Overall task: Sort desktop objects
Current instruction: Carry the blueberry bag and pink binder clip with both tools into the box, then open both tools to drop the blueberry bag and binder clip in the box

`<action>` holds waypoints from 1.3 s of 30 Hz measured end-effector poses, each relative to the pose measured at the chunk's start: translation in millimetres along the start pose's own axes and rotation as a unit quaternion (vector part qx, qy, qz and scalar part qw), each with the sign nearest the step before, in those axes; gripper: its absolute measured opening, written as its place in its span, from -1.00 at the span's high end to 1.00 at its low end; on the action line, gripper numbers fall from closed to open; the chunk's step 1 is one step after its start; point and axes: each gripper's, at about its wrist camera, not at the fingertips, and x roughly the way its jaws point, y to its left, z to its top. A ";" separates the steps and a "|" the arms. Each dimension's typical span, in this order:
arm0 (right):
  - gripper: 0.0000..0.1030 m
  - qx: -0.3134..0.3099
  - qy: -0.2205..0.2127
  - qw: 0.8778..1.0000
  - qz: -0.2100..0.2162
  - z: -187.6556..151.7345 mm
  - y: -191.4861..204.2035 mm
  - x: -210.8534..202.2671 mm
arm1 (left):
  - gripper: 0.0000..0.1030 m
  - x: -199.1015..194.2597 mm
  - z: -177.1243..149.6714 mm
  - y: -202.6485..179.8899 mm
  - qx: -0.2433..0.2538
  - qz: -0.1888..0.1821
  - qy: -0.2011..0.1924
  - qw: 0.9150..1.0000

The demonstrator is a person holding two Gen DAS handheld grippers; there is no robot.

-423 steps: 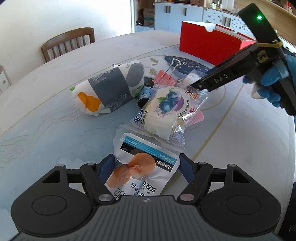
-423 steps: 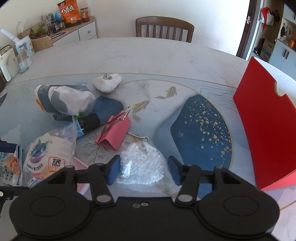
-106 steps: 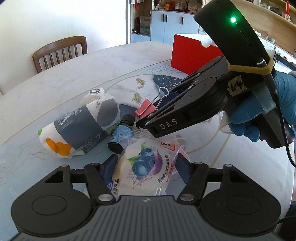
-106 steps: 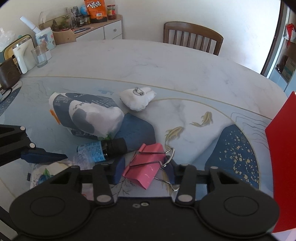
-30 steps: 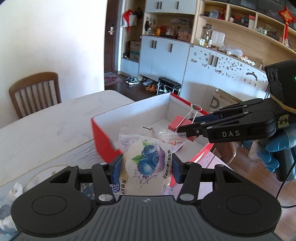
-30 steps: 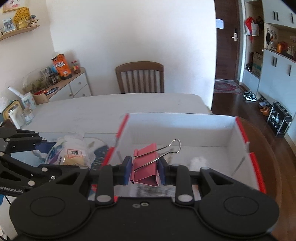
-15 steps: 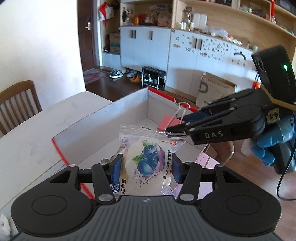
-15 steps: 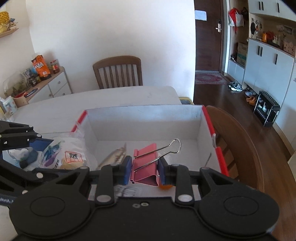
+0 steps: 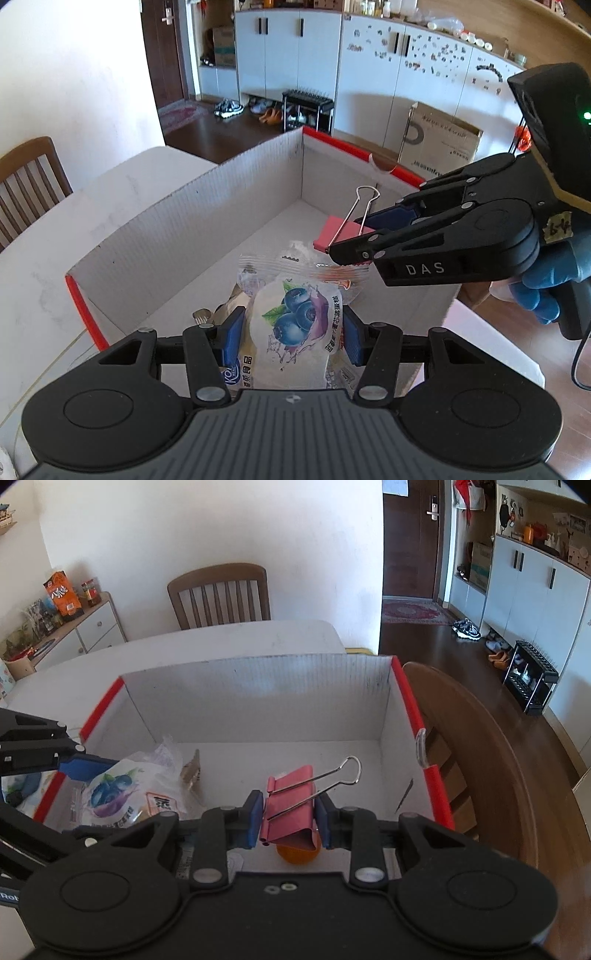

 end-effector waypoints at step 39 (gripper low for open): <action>0.17 -0.028 0.043 0.998 0.037 -7.5 -2.5 -2.6 | -0.29 -11.1 -11.6 16.4 -0.058 -0.012 -0.008 0.998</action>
